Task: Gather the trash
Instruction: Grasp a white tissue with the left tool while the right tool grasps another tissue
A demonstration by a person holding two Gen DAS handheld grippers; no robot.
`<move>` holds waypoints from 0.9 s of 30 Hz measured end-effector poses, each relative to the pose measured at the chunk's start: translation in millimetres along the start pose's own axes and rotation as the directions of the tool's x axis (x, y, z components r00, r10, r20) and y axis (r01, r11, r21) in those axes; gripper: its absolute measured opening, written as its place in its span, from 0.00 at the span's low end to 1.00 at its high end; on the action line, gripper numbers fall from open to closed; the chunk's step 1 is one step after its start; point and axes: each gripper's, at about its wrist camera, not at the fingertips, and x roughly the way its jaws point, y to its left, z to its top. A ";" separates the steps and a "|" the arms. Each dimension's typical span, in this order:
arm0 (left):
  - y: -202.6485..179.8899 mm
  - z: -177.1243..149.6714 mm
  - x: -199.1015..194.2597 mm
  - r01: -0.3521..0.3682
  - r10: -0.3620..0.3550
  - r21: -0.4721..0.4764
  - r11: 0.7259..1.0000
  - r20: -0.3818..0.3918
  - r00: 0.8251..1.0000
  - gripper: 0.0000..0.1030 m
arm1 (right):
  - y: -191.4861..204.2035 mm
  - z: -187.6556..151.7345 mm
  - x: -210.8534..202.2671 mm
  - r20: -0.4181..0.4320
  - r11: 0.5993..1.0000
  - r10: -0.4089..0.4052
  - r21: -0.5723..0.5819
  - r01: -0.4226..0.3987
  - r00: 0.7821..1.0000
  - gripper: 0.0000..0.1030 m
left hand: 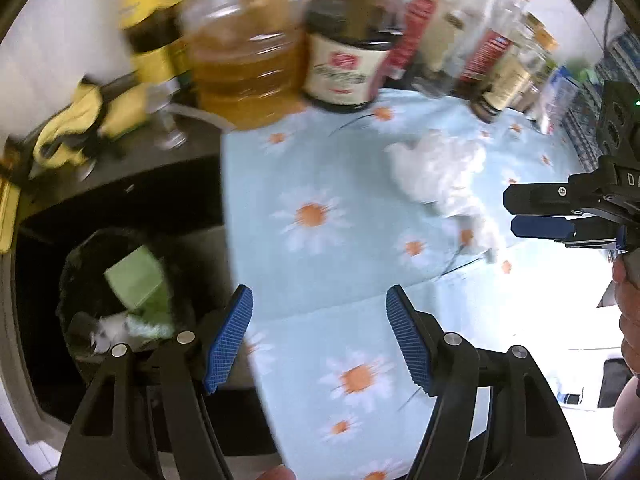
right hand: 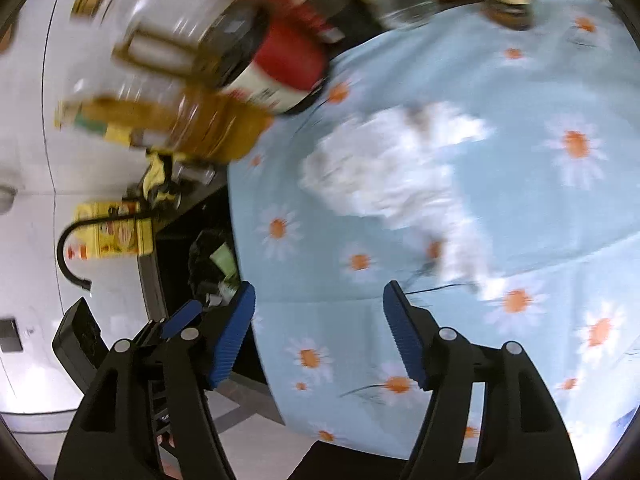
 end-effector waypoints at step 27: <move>-131.2 99.6 84.3 -0.088 0.101 0.137 0.987 -0.090 0.991 0.78 | -153.9 42.4 -60.4 0.015 0.985 0.118 0.128 -0.119 0.993 0.65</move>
